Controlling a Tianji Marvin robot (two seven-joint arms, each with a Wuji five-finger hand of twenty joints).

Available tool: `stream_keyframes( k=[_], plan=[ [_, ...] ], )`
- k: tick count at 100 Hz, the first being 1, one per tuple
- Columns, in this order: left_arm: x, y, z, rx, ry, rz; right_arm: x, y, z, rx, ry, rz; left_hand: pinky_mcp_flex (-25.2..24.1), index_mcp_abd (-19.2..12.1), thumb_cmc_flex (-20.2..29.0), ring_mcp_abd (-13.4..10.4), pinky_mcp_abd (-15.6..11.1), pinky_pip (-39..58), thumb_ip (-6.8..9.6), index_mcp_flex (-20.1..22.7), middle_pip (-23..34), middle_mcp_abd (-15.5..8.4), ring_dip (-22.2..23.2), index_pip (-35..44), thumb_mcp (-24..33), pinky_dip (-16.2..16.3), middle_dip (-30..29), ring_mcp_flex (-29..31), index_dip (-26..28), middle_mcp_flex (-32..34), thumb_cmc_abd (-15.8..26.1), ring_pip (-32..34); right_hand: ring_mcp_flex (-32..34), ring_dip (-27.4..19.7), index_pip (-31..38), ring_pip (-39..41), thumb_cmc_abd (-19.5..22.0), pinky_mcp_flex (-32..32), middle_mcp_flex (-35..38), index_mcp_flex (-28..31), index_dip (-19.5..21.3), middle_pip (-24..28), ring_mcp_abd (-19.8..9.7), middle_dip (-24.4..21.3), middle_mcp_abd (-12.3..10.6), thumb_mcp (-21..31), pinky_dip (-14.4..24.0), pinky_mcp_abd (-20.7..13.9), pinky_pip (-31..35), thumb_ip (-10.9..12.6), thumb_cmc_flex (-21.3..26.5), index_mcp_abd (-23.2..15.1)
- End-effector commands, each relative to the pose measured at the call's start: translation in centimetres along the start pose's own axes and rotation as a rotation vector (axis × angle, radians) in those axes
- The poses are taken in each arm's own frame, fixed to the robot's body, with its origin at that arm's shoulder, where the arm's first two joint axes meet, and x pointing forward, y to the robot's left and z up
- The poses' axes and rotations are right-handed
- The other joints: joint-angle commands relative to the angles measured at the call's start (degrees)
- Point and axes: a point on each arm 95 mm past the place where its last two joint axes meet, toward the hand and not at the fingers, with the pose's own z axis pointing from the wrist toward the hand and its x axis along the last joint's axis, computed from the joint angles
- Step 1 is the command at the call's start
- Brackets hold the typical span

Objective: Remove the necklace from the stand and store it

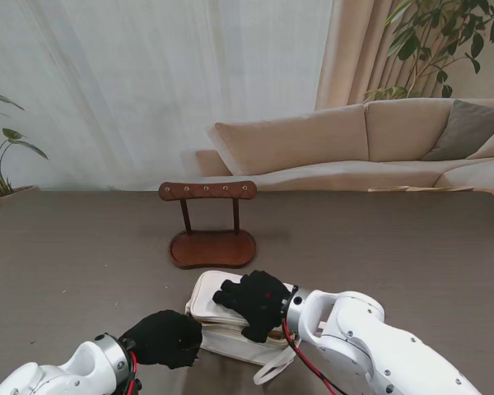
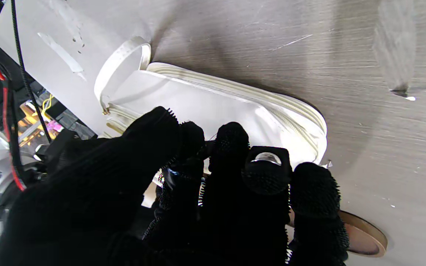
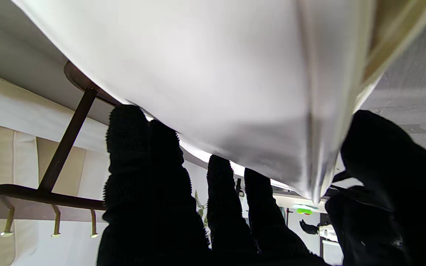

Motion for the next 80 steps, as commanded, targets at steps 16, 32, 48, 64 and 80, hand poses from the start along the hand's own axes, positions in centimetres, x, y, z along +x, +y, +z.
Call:
stream_keyframes(
  k=[16,32,48,64,80],
  plan=[
    [-1.0,0.5,1.2,-0.020,0.003,-0.016,1.2,-3.1,-1.3,0.094,0.052,0.099,-0.93,-0.16,1.53,-0.66,-0.97,2.20,-0.22,-0.12,-0.03,-0.10,0.33,2.36,-0.64,-0.42,-0.76,-0.56,1.13,0.37,0.70,-0.58,-0.85,-3.19,-0.29,-3.45,0.74,-26.01,-2.28,-2.64,-1.07,2.60,-8.15,0.39,-1.11,-10.36,-1.87,1.54,-2.89,-0.73,-7.52,-2.93],
    [-1.4,0.4,1.7,-0.014,0.008,-0.021,0.7,-1.8,-2.1,0.052,0.059,0.236,-0.97,0.07,1.49,-0.62,-0.97,2.18,-0.14,-0.25,0.08,-0.13,0.40,2.57,-0.69,-0.42,-0.74,-0.59,1.32,0.28,0.86,-0.56,-4.94,-5.88,-1.51,-8.87,3.21,-28.76,-5.62,-4.07,-1.98,0.65,-5.88,-0.93,-1.04,-13.54,-1.81,3.22,-7.09,-1.78,-10.64,-4.30],
    [-1.4,0.2,2.1,-0.014,0.011,-0.011,0.3,-0.1,-2.6,-0.043,0.031,0.365,-0.85,0.15,1.40,-0.86,-1.03,2.27,-0.11,-0.38,0.22,-0.17,0.46,2.83,-0.57,-0.38,-0.76,-0.52,1.62,0.32,0.85,-0.50,-6.18,-6.71,-1.81,-10.72,4.79,-29.20,-5.89,-3.50,-2.04,0.31,-5.10,-1.04,-1.19,-14.87,-1.38,3.72,-8.73,-2.07,-11.19,-5.58],
    [-1.3,-0.1,2.4,-0.014,0.013,0.000,-0.6,1.7,-2.7,-0.124,-0.026,0.416,-0.57,0.20,1.14,-0.96,-1.13,2.39,-0.18,-0.39,0.36,-0.21,0.49,3.00,-0.32,-0.39,-0.93,-0.28,1.86,0.46,0.86,-0.40,-5.02,-6.66,-2.12,-10.83,6.20,-28.23,-3.82,-1.60,-1.87,0.59,-5.07,-0.82,-0.98,-16.46,-0.39,4.06,-9.42,-1.90,-10.28,-6.41],
    [-1.5,0.0,2.7,-0.018,0.015,-0.004,-2.4,2.9,-2.7,-0.151,-0.098,0.409,-0.40,0.41,1.02,-0.94,-0.94,2.47,-0.27,-0.44,0.50,-0.12,0.47,3.08,-0.16,-0.41,-1.09,-0.13,2.05,0.59,0.81,-0.38,-3.87,-6.31,-1.95,-10.39,8.58,-27.33,-2.21,0.12,-1.17,0.28,-5.21,-0.82,-1.05,-19.64,0.87,4.19,-9.89,-1.22,-8.51,-6.87]
  ],
)
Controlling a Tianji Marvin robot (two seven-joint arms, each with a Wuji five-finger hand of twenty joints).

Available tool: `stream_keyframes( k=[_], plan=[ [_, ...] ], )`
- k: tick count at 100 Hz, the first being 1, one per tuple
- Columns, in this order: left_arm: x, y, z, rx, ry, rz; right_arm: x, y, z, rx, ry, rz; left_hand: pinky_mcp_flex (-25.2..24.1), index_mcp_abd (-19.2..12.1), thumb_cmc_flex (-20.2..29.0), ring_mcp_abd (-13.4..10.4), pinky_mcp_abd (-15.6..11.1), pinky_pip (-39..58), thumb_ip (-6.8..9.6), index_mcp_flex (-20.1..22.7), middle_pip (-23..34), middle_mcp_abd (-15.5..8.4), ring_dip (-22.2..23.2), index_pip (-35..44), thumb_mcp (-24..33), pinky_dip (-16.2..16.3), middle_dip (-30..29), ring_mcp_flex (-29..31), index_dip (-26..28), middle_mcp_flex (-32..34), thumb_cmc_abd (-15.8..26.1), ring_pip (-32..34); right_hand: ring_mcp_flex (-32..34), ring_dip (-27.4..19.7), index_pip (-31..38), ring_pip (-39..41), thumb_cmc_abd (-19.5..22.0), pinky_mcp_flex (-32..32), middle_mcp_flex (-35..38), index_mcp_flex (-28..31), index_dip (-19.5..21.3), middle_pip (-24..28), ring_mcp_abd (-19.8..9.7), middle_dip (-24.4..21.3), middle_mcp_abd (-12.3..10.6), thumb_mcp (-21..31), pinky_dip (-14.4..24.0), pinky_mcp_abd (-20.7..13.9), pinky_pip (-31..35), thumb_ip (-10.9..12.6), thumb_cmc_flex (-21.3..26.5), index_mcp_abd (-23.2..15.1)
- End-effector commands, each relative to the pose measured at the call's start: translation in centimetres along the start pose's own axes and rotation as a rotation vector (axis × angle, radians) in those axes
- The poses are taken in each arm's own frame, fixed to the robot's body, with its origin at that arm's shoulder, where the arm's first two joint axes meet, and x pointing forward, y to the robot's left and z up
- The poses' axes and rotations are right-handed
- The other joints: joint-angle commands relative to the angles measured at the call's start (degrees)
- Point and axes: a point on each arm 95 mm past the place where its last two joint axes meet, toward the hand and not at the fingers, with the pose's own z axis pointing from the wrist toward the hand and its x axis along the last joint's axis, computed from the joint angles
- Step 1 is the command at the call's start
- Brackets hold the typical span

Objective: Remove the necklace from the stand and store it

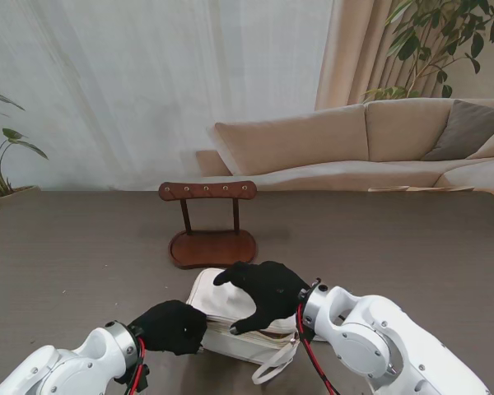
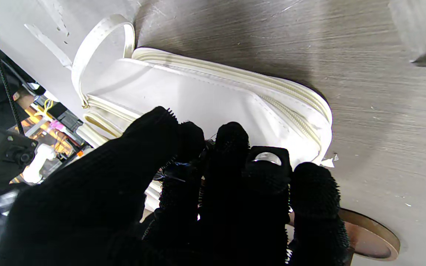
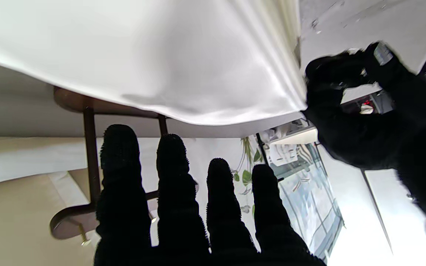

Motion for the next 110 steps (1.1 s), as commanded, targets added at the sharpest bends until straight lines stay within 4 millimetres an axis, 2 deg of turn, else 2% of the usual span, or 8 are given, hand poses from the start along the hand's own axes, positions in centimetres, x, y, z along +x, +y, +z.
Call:
stream_keyframes(
  k=[1,8,13,18,23,43,62,110],
  plan=[
    [-0.1,0.4,0.2,-0.024,-0.002,-0.010,-0.4,1.5,0.3,-0.017,-0.018,-0.031,-0.37,0.38,1.03,-0.93,-0.90,2.48,-0.26,-1.23,0.54,-0.09,0.46,1.77,0.00,-0.40,-0.47,-0.09,0.60,0.75,0.78,-0.36,1.49,0.23,-0.46,0.29,2.15,-15.44,1.61,1.14,0.36,0.53,-0.64,-0.10,-0.91,-4.54,1.45,-0.84,-1.49,-0.67,0.31,-1.10],
    [-0.2,0.6,0.3,-0.027,-0.001,-0.010,-1.4,2.0,0.5,-0.021,-0.057,-0.053,-0.34,0.36,0.91,-0.99,-0.89,2.50,-0.31,-1.31,0.62,-0.16,0.44,1.85,0.01,-0.41,-0.49,-0.09,0.75,0.74,0.81,-0.39,2.49,0.41,-0.27,0.65,5.14,-14.58,3.00,2.10,0.95,0.36,-0.68,-0.04,-0.95,-8.69,2.11,-0.88,-1.30,0.25,1.80,-1.21],
    [-0.2,0.6,0.3,-0.028,-0.002,-0.012,-2.2,2.2,0.6,-0.017,-0.090,-0.068,-0.33,0.51,0.90,-0.93,-0.86,2.52,-0.32,-1.35,0.68,-0.09,0.43,1.83,0.06,-0.43,-0.52,0.00,0.81,0.74,0.80,-0.37,3.34,0.61,-0.13,1.03,9.55,-14.07,4.50,3.10,1.46,0.14,-0.64,-0.01,-0.99,-16.41,2.33,-0.81,-0.98,1.97,3.69,-1.57],
    [-0.1,0.6,0.3,-0.031,-0.005,-0.012,-3.1,2.3,0.8,-0.006,-0.121,-0.079,-0.26,0.60,0.85,-0.98,-0.82,2.55,-0.35,-1.37,0.72,0.06,0.42,1.89,0.06,-0.43,-0.57,0.09,0.93,0.74,0.84,-0.34,4.07,0.81,0.12,1.42,9.46,-13.80,5.61,3.87,1.73,0.16,-0.61,0.05,-0.99,-18.58,2.44,-0.79,-0.62,3.53,2.49,-1.76],
    [-0.1,0.7,0.3,-0.031,-0.008,-0.011,-4.2,2.1,0.9,0.015,-0.150,-0.095,-0.28,0.59,0.77,-0.99,-0.77,2.54,-0.38,-1.50,0.73,-0.04,0.41,1.86,0.04,-0.44,-0.62,0.14,0.97,0.70,0.87,-0.32,4.87,1.06,0.45,1.87,8.98,-13.47,7.15,5.17,2.04,0.14,-0.69,0.10,-1.10,-18.21,2.53,-0.74,-0.24,4.57,1.91,-2.35],
    [-0.1,1.1,0.4,-0.031,-0.021,-0.009,-8.0,0.6,0.9,0.146,-0.225,-0.141,-0.02,0.89,0.60,-0.95,-0.57,2.72,-0.42,-1.67,0.92,0.01,0.39,2.02,0.08,-0.42,-0.87,0.36,1.34,0.81,0.99,-0.20,6.53,1.50,0.78,2.58,11.72,-13.12,10.18,9.02,2.60,-0.24,-0.99,0.14,-1.38,-17.31,2.61,-1.05,0.43,5.04,0.58,-3.63],
    [-0.2,1.4,0.8,-0.049,-0.033,0.007,-10.1,-0.7,0.9,0.259,-0.249,-0.158,0.18,0.86,0.37,-1.10,-0.51,2.82,-0.48,-1.72,1.10,-0.16,0.34,2.11,0.07,-0.44,-1.06,0.65,1.51,0.92,1.07,-0.07,7.00,2.04,0.38,3.11,14.48,-13.59,11.00,10.67,3.30,-0.97,-1.57,0.37,-1.75,-17.41,2.70,-1.72,0.93,4.96,-1.80,-4.43],
    [-1.4,-0.3,3.1,-0.077,-0.051,0.111,-9.6,-2.6,-0.2,0.323,-0.201,-0.036,1.14,0.26,-0.35,-0.63,-0.49,2.95,-0.67,-1.54,0.76,-0.75,-0.61,2.31,0.11,-0.71,-2.60,1.55,1.56,1.57,1.42,-1.18,12.41,4.90,3.25,7.95,15.62,-12.58,19.02,23.05,8.44,-0.99,-3.01,2.18,-2.71,-16.95,3.21,-2.75,3.10,4.98,-2.57,-7.64]
  ],
)
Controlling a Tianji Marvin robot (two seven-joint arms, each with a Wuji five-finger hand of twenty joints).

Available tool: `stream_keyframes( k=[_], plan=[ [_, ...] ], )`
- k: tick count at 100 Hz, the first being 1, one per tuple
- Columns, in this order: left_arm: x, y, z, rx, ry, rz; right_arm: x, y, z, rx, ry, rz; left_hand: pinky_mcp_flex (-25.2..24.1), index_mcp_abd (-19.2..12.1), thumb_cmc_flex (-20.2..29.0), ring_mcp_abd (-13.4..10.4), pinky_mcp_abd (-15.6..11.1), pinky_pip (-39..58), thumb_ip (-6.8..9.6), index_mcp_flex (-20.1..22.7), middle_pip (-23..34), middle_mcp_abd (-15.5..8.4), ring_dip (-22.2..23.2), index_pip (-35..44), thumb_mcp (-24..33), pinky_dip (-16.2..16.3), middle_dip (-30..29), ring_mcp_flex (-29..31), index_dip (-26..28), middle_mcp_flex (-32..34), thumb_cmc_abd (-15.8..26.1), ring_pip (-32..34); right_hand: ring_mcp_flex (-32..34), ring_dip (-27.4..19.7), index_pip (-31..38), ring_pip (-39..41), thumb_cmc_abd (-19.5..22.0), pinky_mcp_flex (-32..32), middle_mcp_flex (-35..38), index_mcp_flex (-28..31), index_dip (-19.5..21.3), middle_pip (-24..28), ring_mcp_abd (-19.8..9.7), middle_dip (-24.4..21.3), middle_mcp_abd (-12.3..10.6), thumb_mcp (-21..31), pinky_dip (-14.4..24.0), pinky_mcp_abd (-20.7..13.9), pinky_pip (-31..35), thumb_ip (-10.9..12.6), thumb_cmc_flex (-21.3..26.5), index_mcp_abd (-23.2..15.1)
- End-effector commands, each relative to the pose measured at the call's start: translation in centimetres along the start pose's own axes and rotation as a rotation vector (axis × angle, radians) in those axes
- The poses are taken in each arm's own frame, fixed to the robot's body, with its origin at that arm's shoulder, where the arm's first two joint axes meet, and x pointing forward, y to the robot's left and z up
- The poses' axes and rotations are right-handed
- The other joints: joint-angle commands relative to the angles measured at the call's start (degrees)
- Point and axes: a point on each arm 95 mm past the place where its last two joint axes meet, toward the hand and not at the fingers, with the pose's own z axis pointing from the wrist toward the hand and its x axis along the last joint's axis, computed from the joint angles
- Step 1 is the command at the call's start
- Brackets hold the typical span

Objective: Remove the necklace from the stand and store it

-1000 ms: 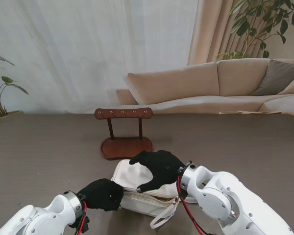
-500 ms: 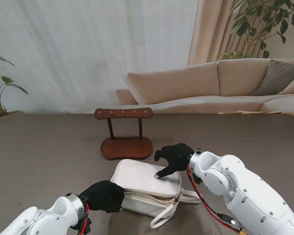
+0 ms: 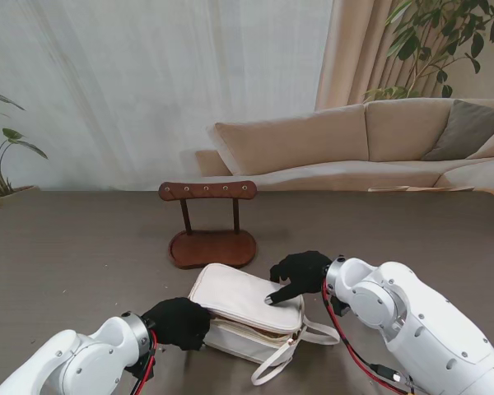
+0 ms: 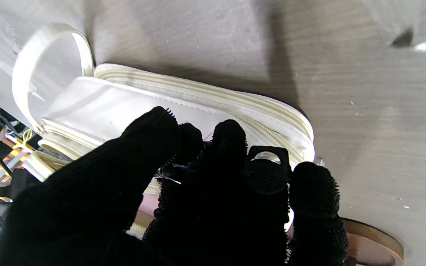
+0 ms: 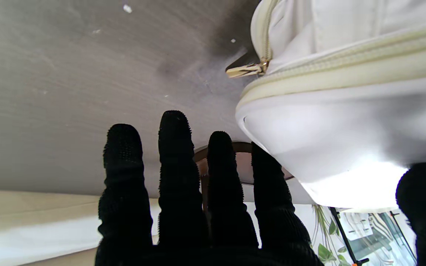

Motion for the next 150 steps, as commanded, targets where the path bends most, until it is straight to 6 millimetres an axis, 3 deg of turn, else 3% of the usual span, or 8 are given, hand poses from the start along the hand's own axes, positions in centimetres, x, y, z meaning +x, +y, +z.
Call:
stream_keyframes(
  k=[1,68,104,121,150],
  plan=[
    [-0.6,-0.4,0.4,-0.001,-0.011,0.009,0.8,-1.4,-0.2,0.044,0.024,0.000,0.87,0.10,-0.31,-0.60,-0.47,2.96,-0.66,-0.93,0.35,0.42,-0.51,1.21,0.16,-0.68,-0.94,1.59,0.45,0.65,1.34,-0.66,2.46,0.79,1.63,1.02,-0.15,-12.65,1.72,3.71,2.08,-0.02,-0.70,1.22,-1.20,-0.12,1.92,-1.24,2.31,1.12,-1.21,-4.46],
    [-3.3,-4.1,3.2,0.075,-0.002,0.083,4.1,-4.8,-2.5,0.047,0.168,0.153,1.28,-0.28,-0.68,1.37,-0.15,2.85,-0.88,-0.85,-1.75,0.11,-2.80,1.34,0.51,-1.39,-4.33,1.95,0.29,1.15,1.28,-4.86,5.06,1.78,2.51,2.88,-2.14,-11.75,4.47,5.23,4.94,0.73,-0.50,2.47,-0.91,1.33,1.47,-1.53,4.09,0.99,1.81,-3.58],
    [-4.5,-4.1,4.3,0.072,0.017,0.065,6.0,-6.2,-3.3,0.038,0.242,0.191,0.94,-0.23,-0.46,1.42,-0.20,2.47,-0.83,-0.90,-1.87,0.24,-2.84,1.33,0.60,-1.59,-4.48,1.72,0.14,0.91,1.17,-5.18,5.54,1.80,2.59,3.09,-2.74,-11.49,4.95,5.00,5.39,0.83,-0.73,2.55,-0.98,1.86,1.14,-1.73,4.62,0.97,2.51,-3.39],
    [-4.8,-3.3,2.9,0.061,0.001,0.058,6.0,-5.3,-3.2,-0.014,0.218,0.145,-0.42,-0.12,-0.10,1.15,-0.74,1.93,-0.74,-1.19,-1.98,0.40,-2.71,1.28,0.53,-1.69,-4.21,0.62,0.03,0.25,1.09,-5.50,5.02,1.65,0.72,2.77,-2.92,-11.52,3.59,1.08,4.73,0.48,-0.58,2.44,-0.93,2.19,0.95,-1.50,4.74,1.04,2.61,-2.83],
    [-5.7,-2.9,0.6,0.099,-0.052,0.064,5.8,-1.4,-3.0,-0.170,0.103,0.011,-0.93,-0.50,0.34,1.18,-0.90,1.88,-0.59,-1.51,-2.39,0.78,-2.49,1.09,0.41,-1.56,-4.14,0.01,-0.17,-0.24,0.96,-5.73,2.93,1.36,-1.82,2.04,-3.02,-11.85,0.32,-3.97,3.06,-0.25,0.33,1.88,-0.51,2.93,0.70,-1.11,4.72,1.27,2.31,-1.71]
  ],
)
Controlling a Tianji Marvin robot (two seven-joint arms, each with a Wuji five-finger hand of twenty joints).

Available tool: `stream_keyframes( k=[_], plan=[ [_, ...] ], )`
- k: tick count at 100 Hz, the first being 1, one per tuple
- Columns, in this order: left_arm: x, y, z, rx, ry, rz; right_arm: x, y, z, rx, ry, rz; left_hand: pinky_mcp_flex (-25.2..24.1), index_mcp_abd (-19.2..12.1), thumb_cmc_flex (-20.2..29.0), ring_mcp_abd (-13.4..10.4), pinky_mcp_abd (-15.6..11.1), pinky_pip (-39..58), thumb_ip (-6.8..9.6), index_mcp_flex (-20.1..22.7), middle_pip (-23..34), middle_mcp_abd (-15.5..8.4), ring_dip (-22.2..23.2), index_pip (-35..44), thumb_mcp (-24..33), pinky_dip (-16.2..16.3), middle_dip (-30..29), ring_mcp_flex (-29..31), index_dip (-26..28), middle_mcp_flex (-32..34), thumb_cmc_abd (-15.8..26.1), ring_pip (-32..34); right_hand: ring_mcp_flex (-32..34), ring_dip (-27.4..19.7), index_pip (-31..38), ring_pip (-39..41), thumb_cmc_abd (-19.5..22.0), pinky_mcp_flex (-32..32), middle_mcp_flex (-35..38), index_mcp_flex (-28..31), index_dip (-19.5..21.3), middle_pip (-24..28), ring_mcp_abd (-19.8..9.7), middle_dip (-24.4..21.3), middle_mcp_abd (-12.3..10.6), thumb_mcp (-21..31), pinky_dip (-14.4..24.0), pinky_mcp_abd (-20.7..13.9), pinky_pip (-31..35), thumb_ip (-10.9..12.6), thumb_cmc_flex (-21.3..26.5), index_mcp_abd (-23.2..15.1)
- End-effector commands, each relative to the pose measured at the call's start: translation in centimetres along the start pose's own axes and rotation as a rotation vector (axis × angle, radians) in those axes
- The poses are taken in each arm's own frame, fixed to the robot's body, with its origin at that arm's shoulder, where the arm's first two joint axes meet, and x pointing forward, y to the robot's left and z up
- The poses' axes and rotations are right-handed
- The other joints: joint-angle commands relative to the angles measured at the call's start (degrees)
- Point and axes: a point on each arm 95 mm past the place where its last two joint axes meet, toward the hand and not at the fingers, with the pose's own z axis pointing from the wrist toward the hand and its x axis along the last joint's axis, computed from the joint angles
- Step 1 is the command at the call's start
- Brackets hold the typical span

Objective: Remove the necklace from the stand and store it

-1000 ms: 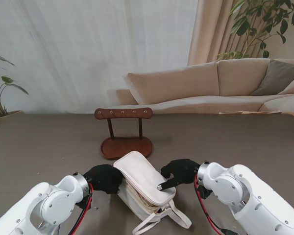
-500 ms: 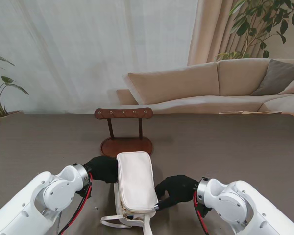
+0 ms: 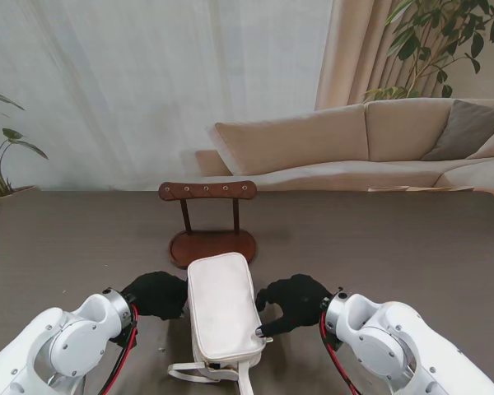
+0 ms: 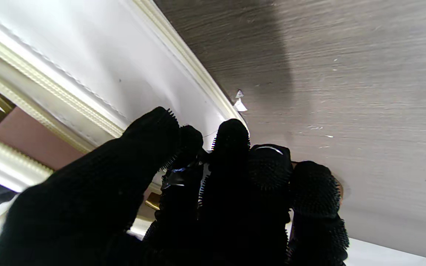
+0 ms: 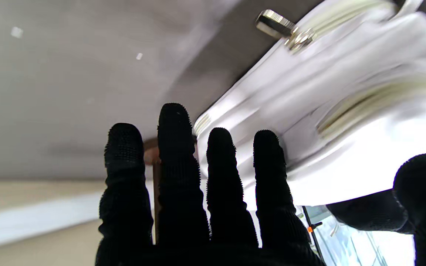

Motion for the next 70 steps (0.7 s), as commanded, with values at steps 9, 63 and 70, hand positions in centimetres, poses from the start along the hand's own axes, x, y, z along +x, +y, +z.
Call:
stream_keyframes(
  k=[9,63,70],
  plan=[
    [-0.3,0.2,-0.5,-0.008,-0.013,-0.007,0.8,2.7,0.6,-0.086,-0.020,-0.043,-1.56,-0.62,0.59,0.94,-0.87,1.65,-0.91,-0.03,-0.02,-0.04,0.13,0.42,0.27,-0.17,0.14,-0.23,-0.22,0.26,1.13,-0.80,-2.27,-0.35,-1.28,-1.29,-0.98,-12.16,-4.05,-3.51,-1.22,-0.41,0.97,-0.31,-0.07,2.43,0.54,-0.36,2.04,1.35,0.28,-0.53],
    [-0.8,-0.4,-2.0,0.020,-0.044,-0.022,4.6,5.2,4.7,-0.134,0.136,-0.224,-1.75,-0.22,0.85,1.00,-0.80,1.40,-0.87,-0.35,-0.19,-0.16,0.03,0.83,0.16,-0.10,0.20,-0.06,-0.21,0.32,1.20,-1.39,-9.06,-5.40,-3.13,-8.22,-2.65,-14.44,-11.18,-10.19,-3.96,-2.41,-3.41,-4.14,-4.72,4.80,-1.52,-2.62,-0.01,0.94,1.27,-4.24],
    [-0.8,-0.5,-2.3,0.031,-0.050,-0.028,4.6,4.9,5.2,-0.109,0.141,-0.237,-1.75,-0.18,0.84,1.02,-0.80,1.40,-0.88,-0.38,-0.20,-0.13,0.04,0.89,0.19,-0.09,0.21,-0.10,-0.20,0.31,1.22,-1.42,-9.94,-6.34,-4.09,-9.48,-2.67,-14.79,-12.00,-11.46,-5.07,-4.38,-3.60,-6.09,-5.49,4.93,-1.87,-3.03,-0.29,0.95,1.30,-5.50]
  ],
)
